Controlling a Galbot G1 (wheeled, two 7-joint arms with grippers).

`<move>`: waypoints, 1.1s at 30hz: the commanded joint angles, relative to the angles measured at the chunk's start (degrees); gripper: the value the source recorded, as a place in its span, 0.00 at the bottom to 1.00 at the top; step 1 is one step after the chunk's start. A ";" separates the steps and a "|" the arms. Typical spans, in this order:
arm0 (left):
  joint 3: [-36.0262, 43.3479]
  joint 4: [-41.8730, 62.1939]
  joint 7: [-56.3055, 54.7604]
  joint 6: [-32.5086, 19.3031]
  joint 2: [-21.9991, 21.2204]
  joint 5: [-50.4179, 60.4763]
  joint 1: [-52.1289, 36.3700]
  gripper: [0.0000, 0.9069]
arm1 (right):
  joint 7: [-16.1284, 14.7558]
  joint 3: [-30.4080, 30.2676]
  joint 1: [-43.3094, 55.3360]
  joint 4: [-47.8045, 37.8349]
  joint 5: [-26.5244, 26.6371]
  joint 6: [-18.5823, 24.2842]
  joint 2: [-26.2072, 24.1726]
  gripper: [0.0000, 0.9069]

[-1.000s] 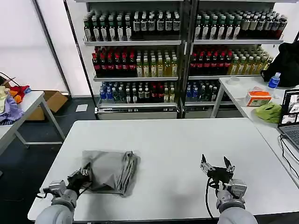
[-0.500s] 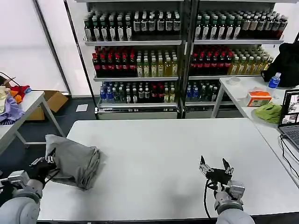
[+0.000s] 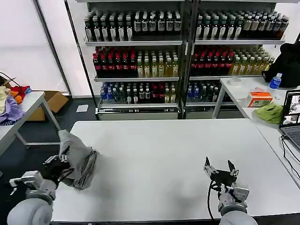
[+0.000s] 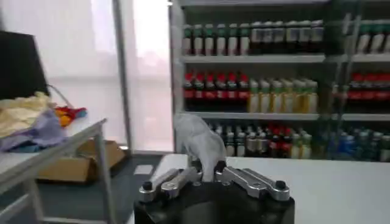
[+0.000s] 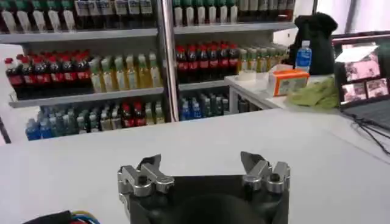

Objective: Fold and organize the clothes.

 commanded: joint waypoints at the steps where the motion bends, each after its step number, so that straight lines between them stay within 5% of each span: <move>1: 23.17 -8.35 -2.75 2.07 -6.73 4.20 -2.72 0.00 | 0.06 1.66 -1.78 0.68 -2.50 -0.05 1.51 1.00; 7: 33.02 0.52 -2.31 1.26 -11.30 9.33 -5.86 0.00 | 0.00 3.01 -4.50 1.97 -4.50 0.06 3.08 1.00; 14: 34.12 8.93 -1.83 0.79 -13.08 13.12 -9.07 0.01 | -0.02 2.10 -4.35 1.46 -5.66 -0.02 3.48 1.00; 17: 33.57 8.55 -1.94 0.99 -12.62 13.09 -8.68 0.93 | -0.10 0.82 -3.81 0.55 -6.39 -0.01 3.80 1.00; 18: 33.43 7.98 -1.87 1.10 -12.51 12.88 -8.56 0.98 | -0.10 0.31 -3.52 0.18 -6.49 0.01 3.84 1.00; 29: 33.79 1.11 -1.61 -0.05 -14.59 -5.18 -7.52 1.00 | 0.64 -5.58 3.68 -3.44 -6.57 -3.08 3.58 1.00; 33: 32.49 0.66 -3.04 -1.70 -15.19 -6.12 -7.55 1.00 | 1.30 -8.89 6.99 -5.23 -2.13 -3.50 3.71 1.00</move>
